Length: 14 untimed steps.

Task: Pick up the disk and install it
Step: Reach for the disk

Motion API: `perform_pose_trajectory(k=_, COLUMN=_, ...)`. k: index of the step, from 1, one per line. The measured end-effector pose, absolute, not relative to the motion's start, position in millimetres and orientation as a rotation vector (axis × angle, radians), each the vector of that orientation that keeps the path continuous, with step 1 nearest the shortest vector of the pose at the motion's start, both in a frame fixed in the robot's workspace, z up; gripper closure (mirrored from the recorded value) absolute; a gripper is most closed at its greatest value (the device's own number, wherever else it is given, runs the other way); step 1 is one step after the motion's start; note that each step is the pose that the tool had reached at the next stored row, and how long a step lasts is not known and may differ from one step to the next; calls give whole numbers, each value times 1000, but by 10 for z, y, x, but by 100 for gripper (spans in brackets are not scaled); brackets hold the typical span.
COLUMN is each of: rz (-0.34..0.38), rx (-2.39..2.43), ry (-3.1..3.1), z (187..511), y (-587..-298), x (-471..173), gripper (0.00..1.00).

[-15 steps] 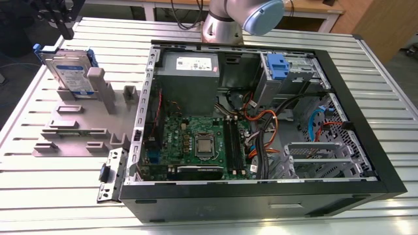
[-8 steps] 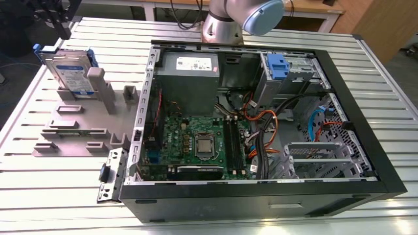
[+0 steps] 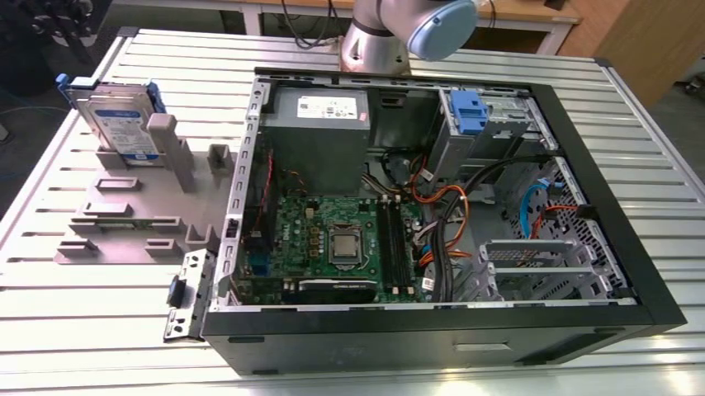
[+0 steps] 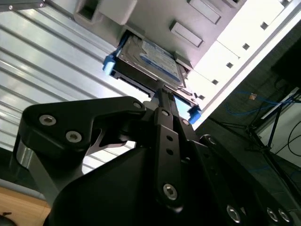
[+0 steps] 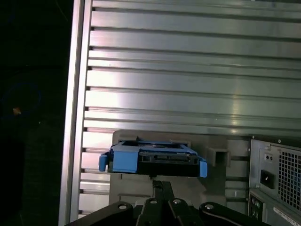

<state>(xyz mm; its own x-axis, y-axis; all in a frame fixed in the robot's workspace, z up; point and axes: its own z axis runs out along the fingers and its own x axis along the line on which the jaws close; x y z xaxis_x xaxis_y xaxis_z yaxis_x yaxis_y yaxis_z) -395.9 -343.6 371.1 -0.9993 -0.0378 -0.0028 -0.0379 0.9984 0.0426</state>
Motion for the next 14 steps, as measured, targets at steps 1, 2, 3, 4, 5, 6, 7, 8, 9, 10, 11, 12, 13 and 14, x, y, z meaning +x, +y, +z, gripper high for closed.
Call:
perform_pose_trajectory(k=1, rz=67, rx=-60, ry=3139, z=3709, y=-3433, x=-3989, gripper=89)
perform_pose_trajectory(k=2, rz=67, rx=-60, ry=3139, z=3707, y=-3431, x=-4019, gripper=89)
perform_pose_trajectory(k=3, rz=67, rx=-61, ry=3139, z=3704, y=-3429, x=-4047, gripper=89)
perform_pose_trajectory(k=4, rz=67, rx=-61, ry=3140, z=3701, y=-3428, x=-4076, gripper=89)
perform_pose_trajectory(k=5, rz=67, rx=-62, ry=3140, z=3700, y=-3426, x=-4104, gripper=89)
perform_pose_trajectory(k=6, rz=67, rx=-62, ry=3141, z=3698, y=-3425, x=-4132, gripper=89)
perform_pose_trajectory(k=7, rz=67, rx=-63, ry=3142, z=3696, y=-3425, x=-4163, gripper=89)
perform_pose_trajectory(k=8, rz=67, rx=-63, ry=3142, z=3694, y=-3424, x=-4190, gripper=89)
perform_pose_trajectory(k=9, rz=67, rx=-64, ry=3143, z=3692, y=-3423, x=-4215, gripper=89)
perform_pose_trajectory(k=10, rz=67, rx=-65, ry=3143, z=3689, y=-3423, x=-4238, gripper=89)
perform_pose_trajectory(k=11, rz=67, rx=-65, ry=3144, z=3687, y=-3422, x=-4261, gripper=89)
perform_pose_trajectory(k=12, rz=67, rx=-65, ry=3144, z=3686, y=-3422, x=-4282, gripper=89)
perform_pose_trajectory(k=13, rz=67, rx=-66, ry=3144, z=3684, y=-3422, x=-4298, gripper=89)
perform_pose_trajectory(k=14, rz=67, rx=-66, ry=3145, z=3684, y=-3422, x=-4304, gripper=89)
